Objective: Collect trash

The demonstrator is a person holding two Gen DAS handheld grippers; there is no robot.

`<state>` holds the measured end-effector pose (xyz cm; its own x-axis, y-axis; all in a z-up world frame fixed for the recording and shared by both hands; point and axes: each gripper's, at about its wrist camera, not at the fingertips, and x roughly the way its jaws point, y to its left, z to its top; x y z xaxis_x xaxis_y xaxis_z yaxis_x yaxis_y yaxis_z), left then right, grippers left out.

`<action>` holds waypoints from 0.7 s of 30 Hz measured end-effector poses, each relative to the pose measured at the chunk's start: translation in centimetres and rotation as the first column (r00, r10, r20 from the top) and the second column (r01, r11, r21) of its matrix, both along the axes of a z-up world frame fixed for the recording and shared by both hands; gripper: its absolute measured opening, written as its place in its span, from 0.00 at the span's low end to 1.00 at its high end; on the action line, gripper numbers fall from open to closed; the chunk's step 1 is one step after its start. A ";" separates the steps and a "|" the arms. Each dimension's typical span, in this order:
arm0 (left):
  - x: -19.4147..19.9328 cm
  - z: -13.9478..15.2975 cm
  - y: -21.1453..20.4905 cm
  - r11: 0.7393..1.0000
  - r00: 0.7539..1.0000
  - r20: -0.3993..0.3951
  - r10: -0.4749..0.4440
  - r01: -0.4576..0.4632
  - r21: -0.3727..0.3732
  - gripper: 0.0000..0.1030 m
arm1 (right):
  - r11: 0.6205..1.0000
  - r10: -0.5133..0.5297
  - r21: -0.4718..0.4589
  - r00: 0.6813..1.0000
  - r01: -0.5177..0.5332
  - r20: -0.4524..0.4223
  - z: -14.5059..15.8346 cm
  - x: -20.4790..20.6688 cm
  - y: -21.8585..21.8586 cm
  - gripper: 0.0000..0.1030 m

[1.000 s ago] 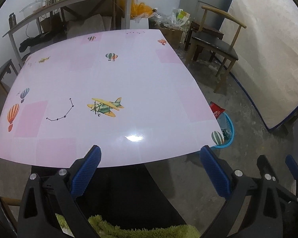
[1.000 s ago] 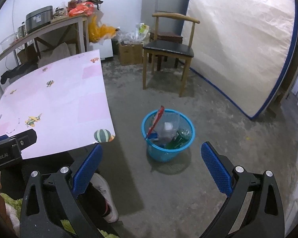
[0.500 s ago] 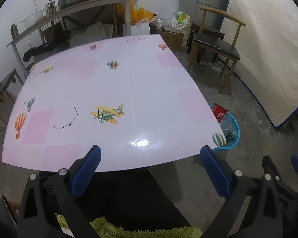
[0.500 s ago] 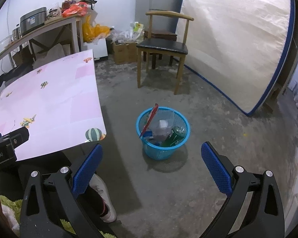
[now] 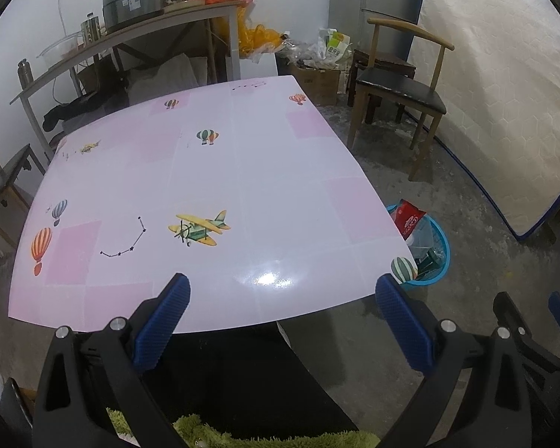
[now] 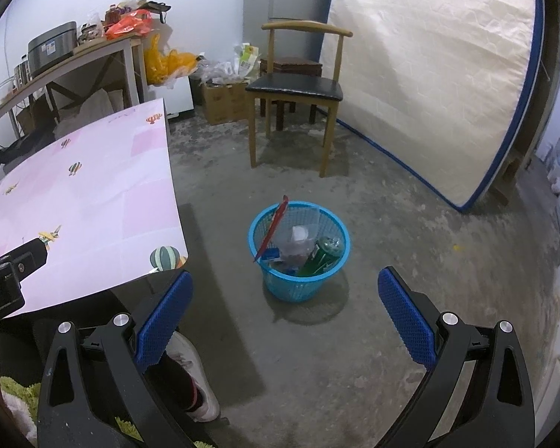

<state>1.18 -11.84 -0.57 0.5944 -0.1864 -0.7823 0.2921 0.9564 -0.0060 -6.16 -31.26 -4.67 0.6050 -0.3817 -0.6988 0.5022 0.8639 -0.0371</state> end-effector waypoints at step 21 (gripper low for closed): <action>0.0 -0.1 -0.2 1.000 1.000 -0.001 0.000 0.000 0.008 0.95 | 1.000 -0.006 0.000 1.000 0.006 0.002 -0.1 -0.1 -0.1 0.93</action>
